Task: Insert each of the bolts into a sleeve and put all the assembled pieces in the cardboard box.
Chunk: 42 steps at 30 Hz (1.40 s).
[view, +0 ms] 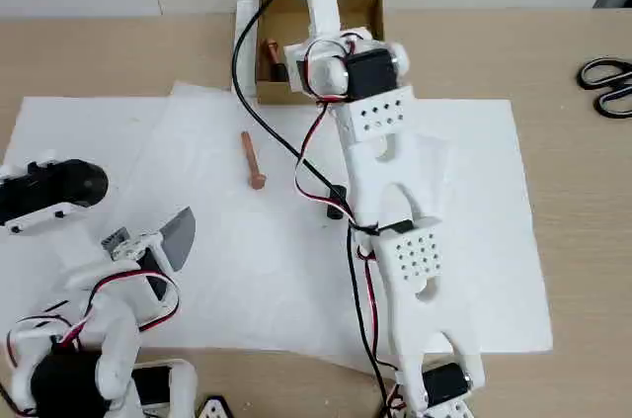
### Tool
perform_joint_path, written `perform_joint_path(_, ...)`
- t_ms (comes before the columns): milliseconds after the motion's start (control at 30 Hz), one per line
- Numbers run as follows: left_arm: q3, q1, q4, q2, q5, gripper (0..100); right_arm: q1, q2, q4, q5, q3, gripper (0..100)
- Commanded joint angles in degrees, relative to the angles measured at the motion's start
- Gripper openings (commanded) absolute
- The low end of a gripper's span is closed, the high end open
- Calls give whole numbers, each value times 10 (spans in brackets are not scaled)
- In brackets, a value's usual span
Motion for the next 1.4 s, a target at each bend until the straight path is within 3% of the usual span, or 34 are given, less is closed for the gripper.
perform_joint_path(0,-15,-1,1,1,-6,280,0,-95,40,-4,-27,226)
perform_joint_path(233,-15,-2,1,1,-6,280,-2,-226,51,1,33,226)
perform_joint_path(600,-15,0,1,1,-6,280,2,-512,42,-25,584,226)
perform_joint_path(967,-15,0,1,1,-6,280,-26,-470,-6,-227,743,226)
perform_joint_path(1367,-15,0,1,1,-6,280,-34,-288,-46,-236,743,226)
